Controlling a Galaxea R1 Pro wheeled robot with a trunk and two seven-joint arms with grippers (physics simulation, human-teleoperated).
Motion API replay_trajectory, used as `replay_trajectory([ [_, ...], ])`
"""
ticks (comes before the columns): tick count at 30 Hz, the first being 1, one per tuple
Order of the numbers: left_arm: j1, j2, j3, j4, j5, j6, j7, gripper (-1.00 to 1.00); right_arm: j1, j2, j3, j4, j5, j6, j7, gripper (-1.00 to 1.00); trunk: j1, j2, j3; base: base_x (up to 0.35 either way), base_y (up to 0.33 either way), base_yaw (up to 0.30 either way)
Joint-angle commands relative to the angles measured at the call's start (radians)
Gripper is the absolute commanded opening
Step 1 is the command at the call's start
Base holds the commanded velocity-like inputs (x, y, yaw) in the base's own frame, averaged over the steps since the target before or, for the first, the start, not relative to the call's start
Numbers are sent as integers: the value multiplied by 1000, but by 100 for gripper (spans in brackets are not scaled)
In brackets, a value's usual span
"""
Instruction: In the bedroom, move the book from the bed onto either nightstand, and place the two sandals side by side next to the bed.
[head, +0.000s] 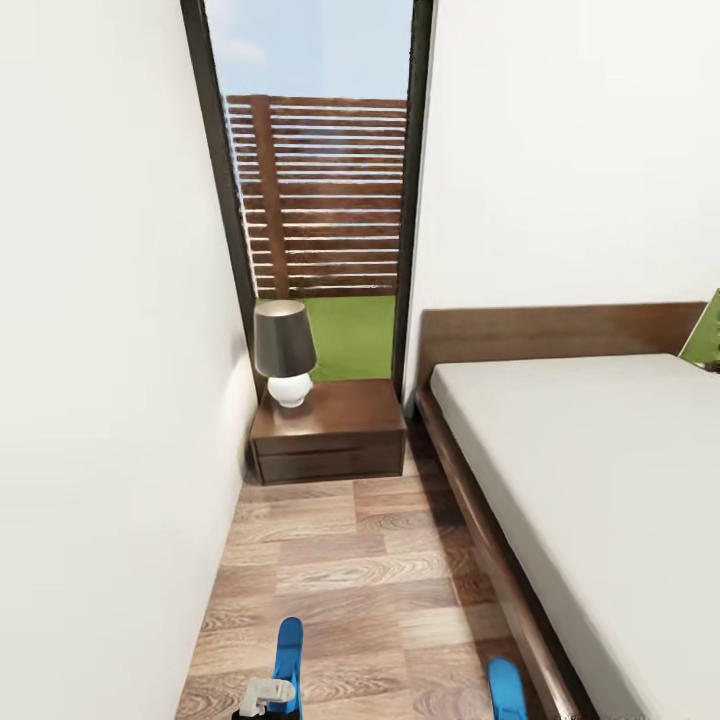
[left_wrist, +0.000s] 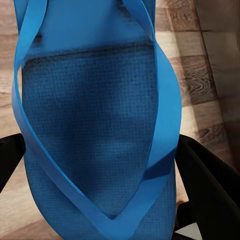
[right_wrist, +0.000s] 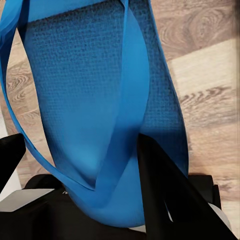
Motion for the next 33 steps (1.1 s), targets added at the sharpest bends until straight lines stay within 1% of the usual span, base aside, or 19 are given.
replay_trajectory([
  [1, -1, 0, 0, 1, 7, -1, -4, -100, -1, -1, -6, 2, -2, 3, 4, -100, 0, -1, -1, 0, 0, -136],
  [2, -1, 0, 0, 1, 7, -1, -5, -100, -1, -1, -6, 2, -1, 3, 4, -100, 0, -1, -1, 0, 0, -118],
  [33, -1, 0, 0, 1, 6, -1, -5, -100, -1, -1, -6, 2, 0, 3, 4, -100, -119, 216, 96, 0, 0, -4],
])
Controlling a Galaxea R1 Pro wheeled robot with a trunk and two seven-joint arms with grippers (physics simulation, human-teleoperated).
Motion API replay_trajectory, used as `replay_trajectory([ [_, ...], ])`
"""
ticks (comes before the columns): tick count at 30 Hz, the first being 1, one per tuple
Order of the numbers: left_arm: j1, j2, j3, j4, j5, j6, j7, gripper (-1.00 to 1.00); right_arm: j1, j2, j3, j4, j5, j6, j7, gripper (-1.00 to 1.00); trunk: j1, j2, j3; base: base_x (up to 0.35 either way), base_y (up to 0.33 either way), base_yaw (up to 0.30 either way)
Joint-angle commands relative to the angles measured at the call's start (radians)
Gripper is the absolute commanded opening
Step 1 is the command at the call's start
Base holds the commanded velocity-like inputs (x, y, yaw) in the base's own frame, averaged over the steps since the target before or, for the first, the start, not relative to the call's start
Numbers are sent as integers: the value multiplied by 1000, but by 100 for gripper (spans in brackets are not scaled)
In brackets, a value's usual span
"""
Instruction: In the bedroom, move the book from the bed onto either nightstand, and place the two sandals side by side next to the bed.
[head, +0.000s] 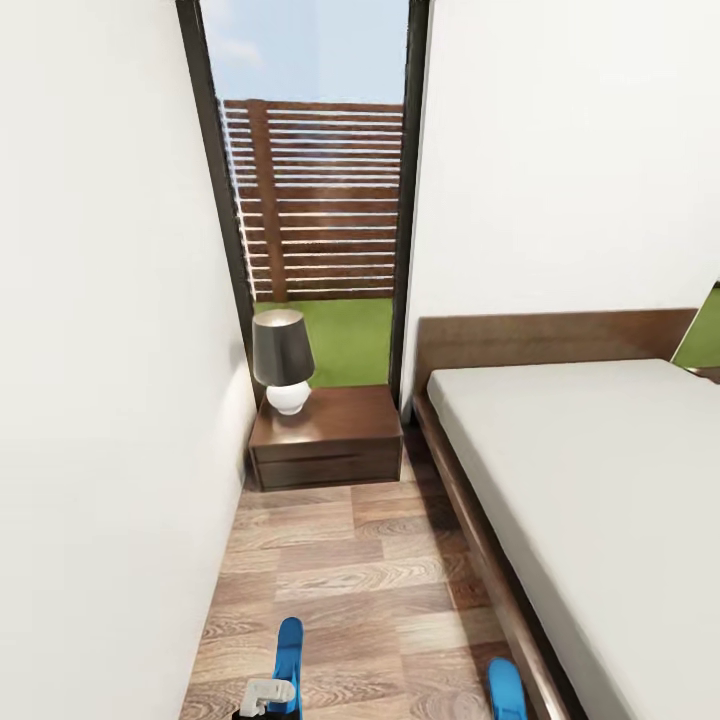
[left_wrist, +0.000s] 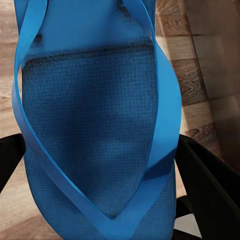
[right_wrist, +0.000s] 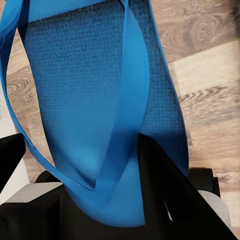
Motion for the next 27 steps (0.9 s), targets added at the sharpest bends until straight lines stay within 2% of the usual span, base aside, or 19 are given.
replay_trajectory([
  [1, -1, 0, -1, 1, 7, -1, -4, -100, -1, -1, -6, 2, -1, 3, 4, -100, 0, 0, -1, 0, 0, -15],
  [7, -1, 0, -1, 1, 7, -1, -4, -100, -1, -1, -6, 3, -1, 3, 6, -100, 0, 0, -1, 0, 0, -144],
  [27, -1, 0, -1, 1, 7, -1, -4, -100, -1, -1, -6, 3, -1, 3, 6, -100, 0, 0, -1, 0, 0, -264],
])
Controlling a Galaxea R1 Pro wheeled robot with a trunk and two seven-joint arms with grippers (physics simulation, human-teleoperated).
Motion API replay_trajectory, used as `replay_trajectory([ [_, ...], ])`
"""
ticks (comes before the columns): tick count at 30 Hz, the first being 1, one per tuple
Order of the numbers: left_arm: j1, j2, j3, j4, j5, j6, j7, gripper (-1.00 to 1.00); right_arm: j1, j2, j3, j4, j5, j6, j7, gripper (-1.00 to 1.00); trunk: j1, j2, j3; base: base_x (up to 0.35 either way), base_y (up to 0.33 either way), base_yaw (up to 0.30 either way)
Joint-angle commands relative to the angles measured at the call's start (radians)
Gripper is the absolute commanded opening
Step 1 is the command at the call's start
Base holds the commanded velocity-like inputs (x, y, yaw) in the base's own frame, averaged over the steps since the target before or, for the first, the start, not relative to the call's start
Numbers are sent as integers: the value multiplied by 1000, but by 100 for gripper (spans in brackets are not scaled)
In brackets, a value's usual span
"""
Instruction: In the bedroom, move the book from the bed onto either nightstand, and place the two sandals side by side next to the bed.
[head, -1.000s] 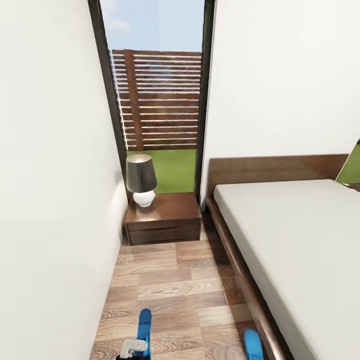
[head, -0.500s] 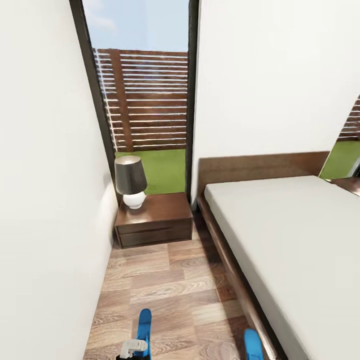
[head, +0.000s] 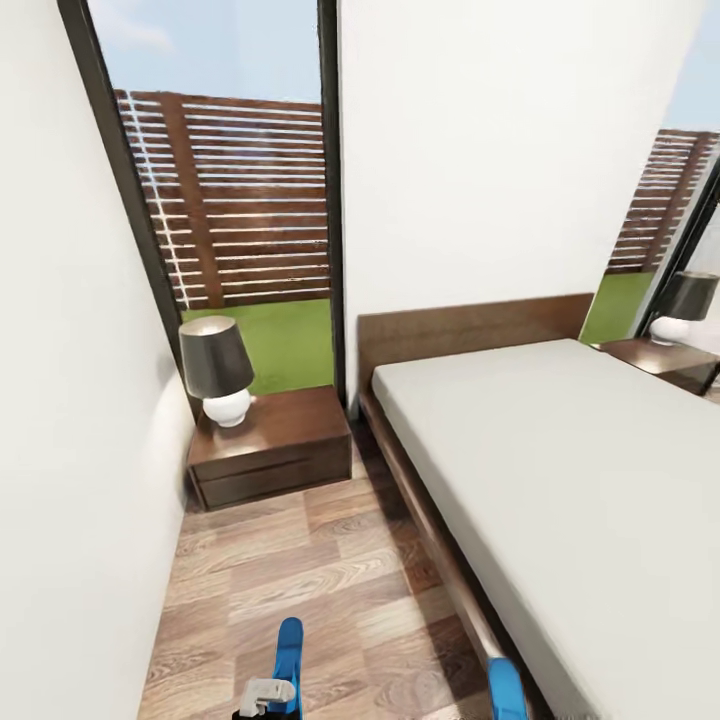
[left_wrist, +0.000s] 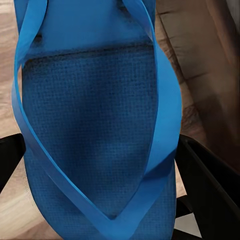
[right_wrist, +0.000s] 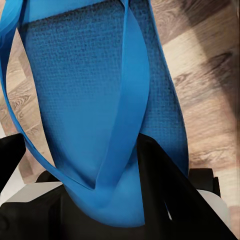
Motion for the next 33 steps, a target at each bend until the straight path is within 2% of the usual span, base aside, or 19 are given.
replay_trajectory([
  [1, -1, 0, 0, 1, 7, -1, -4, -100, -1, 0, -6, 2, -1, 3, 4, -100, 0, -1, -1, 0, 0, -268],
  [12, -1, 0, 0, 1, 7, -1, -4, -100, -1, 0, -6, 2, -1, 3, 4, -100, 0, -1, -1, 0, 0, -262],
  [23, -1, 0, 0, 1, 7, -1, -4, -100, -1, 0, -6, 2, -7, 3, 4, -100, 0, -1, -1, 0, 0, -59],
  [33, -1, 0, 0, 1, 7, -1, -4, -100, -1, 0, -6, 2, -1, 4, 4, -100, 0, -1, -1, 0, 0, -283],
])
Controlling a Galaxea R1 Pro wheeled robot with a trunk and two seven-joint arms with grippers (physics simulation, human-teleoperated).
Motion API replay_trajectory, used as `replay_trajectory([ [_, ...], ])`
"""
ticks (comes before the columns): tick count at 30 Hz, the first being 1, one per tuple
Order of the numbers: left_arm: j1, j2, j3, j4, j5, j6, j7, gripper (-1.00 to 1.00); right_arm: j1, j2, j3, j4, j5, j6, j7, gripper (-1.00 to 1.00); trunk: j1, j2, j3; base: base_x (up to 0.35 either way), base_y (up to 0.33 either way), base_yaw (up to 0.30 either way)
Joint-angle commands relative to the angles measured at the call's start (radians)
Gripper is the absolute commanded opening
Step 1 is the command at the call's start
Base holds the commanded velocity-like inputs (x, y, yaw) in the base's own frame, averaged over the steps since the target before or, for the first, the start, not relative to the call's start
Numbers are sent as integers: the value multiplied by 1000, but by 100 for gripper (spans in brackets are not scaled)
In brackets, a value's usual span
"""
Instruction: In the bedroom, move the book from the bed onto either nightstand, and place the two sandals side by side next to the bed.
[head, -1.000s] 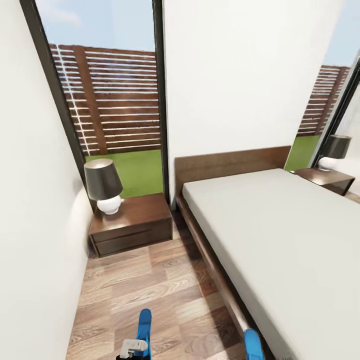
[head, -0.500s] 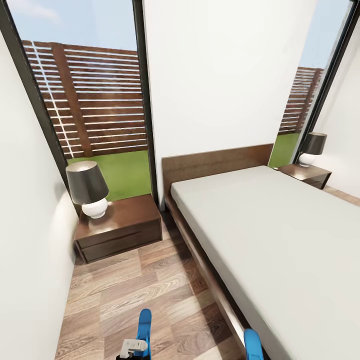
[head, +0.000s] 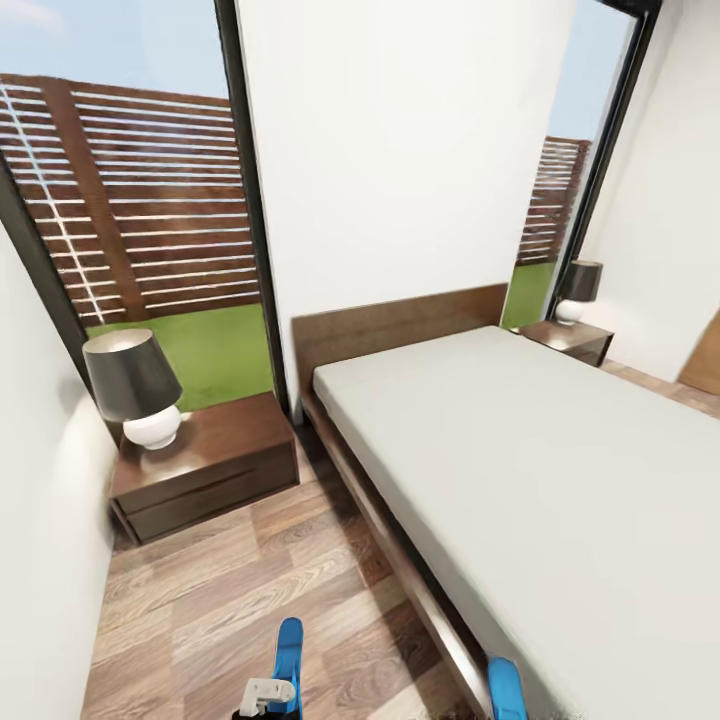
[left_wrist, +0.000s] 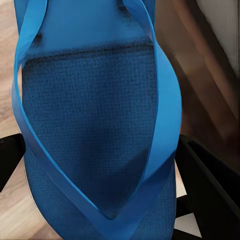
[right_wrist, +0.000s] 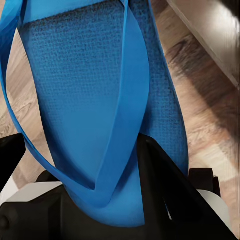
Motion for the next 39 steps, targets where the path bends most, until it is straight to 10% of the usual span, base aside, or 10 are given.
replay_trajectory([
  [1, -1, 0, 0, 1, 7, -1, -4, -100, -1, 0, -7, 2, -2, 3, 4, -100, 0, -1, -1, 0, 0, -300],
  [39, -1, 0, -2, 1, 7, -1, -5, -100, -1, 0, -7, 3, 0, 3, 6, -100, 0, -1, -1, 0, 0, -300],
])
